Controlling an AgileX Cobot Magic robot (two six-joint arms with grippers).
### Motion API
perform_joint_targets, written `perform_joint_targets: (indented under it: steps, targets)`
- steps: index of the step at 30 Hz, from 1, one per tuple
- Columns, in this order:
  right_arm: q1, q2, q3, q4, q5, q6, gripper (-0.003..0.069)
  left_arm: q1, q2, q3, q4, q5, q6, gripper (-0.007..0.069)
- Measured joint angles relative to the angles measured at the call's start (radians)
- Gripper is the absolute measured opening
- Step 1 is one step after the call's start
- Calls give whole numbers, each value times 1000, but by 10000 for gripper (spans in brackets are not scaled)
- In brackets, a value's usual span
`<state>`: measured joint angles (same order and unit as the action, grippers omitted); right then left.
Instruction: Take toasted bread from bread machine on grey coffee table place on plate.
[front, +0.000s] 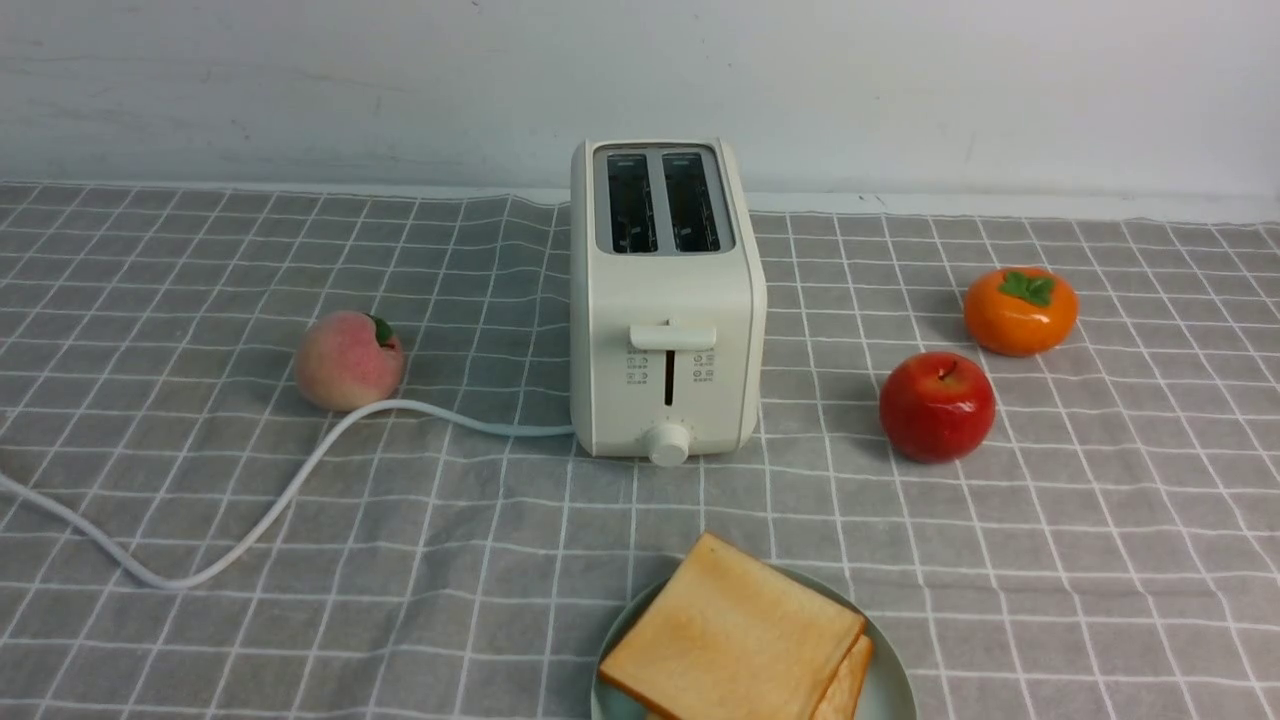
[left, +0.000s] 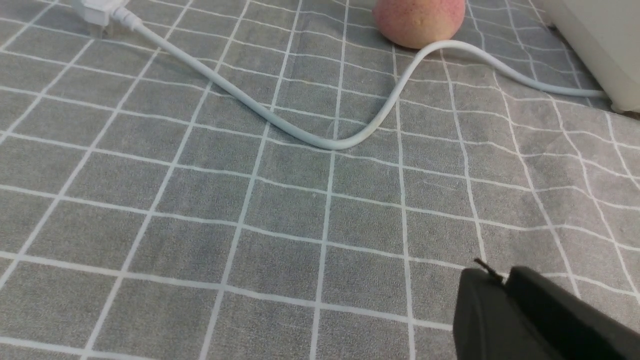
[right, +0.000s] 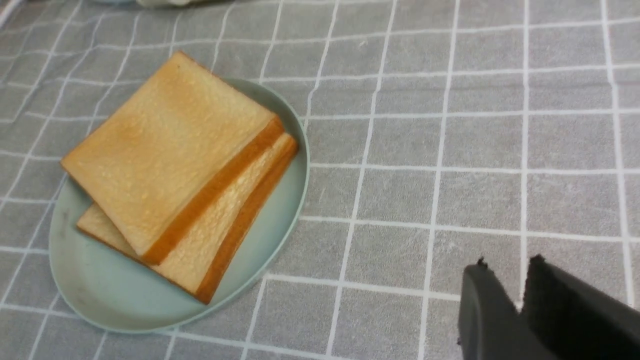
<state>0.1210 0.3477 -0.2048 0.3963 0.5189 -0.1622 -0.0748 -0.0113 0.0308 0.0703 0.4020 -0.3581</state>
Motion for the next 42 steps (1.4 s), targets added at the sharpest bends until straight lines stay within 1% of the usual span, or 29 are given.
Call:
perform_joint_targets:
  steps: [3, 5, 8, 9, 10, 11, 14, 17, 20, 25, 42]
  targets:
    - [-25, -50, 0, -14, 0, 0, 129, 0, 0, 0, 0, 0, 0, 56]
    - [-45, -91, 0, -69, 0, -4, 131, 0, 0, 0, 0, 0, 0, 56]
    - [-84, -169, 14, -216, 8, 11, 134, 0, 0, 0, 0, 0, 0, 57]
    - [-87, -175, 16, -225, 9, 19, 135, 0, 0, 0, 0, 0, 0, 57]
    - [-110, -223, 39, -300, 15, 83, 138, 0, 0, 0, 0, 0, 0, 58]
    - [-110, -223, 41, -308, 15, 91, 138, 0, 0, 0, 0, 0, 0, 59]
    - [-128, -307, 84, -417, -6, 210, 143, 0, 0, 0, 0, 0, 0, 64]
    - [-129, -357, 158, -464, -33, 266, 146, 0, 0, 0, 0, 0, 0, 71]
    - [-132, -358, 207, -469, -77, 278, 149, 0, 0, 0, 0, 0, 0, 71]
    - [-135, -359, 214, -468, -113, 282, 155, 0, 0, 0, 0, -1, 0, 74]
    - [-135, -359, 216, -468, -117, 283, 171, 0, 0, 0, 0, 0, 0, 78]
